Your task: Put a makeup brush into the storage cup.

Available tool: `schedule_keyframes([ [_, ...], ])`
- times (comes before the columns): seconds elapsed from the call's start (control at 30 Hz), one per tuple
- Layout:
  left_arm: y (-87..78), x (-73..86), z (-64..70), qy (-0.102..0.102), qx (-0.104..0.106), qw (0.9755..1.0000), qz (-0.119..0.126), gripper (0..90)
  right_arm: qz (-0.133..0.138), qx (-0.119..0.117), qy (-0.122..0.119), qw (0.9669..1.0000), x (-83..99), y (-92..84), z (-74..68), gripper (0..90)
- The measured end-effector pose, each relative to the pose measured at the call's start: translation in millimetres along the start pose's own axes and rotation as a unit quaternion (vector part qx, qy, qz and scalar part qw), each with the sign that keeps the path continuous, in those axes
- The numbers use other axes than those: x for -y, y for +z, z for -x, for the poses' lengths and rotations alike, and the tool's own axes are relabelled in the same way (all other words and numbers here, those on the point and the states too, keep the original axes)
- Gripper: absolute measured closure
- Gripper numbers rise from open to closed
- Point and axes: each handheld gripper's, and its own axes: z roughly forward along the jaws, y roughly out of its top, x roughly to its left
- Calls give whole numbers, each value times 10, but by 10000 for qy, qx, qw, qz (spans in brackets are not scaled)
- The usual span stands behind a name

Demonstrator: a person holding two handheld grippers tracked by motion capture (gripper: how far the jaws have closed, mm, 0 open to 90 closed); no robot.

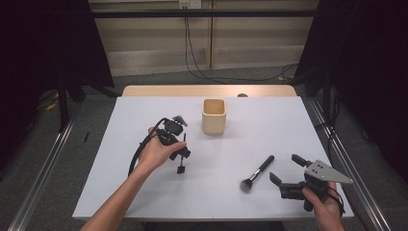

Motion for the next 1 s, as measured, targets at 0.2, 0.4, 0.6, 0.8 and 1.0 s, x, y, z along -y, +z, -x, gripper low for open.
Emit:
schedule_keyframes([
  [0.2, 97, -16, 8, 81, -82, 9994, -341, 68, -38, -9, 4, 10000, 3, 3, 0, 0],
  [0.4, 165, -36, 20, -25, -82, 9988, -491, 71, -72, -38, -13, 10000, 6, 15, -9, 0],
  [0.6, 256, -55, 14, -136, -225, 9980, -581, 78, -105, -62, -4, 9999, 10, 20, -10, 0],
  [0.8, 329, -62, 26, -133, -244, 9969, -731, 91, -113, -79, -20, 9999, 11, 21, -11, 0],
  [1.0, 333, -82, 25, -268, -217, 9958, -853, 101, -120, -81, -27, 9999, 12, 20, -11, 0],
])
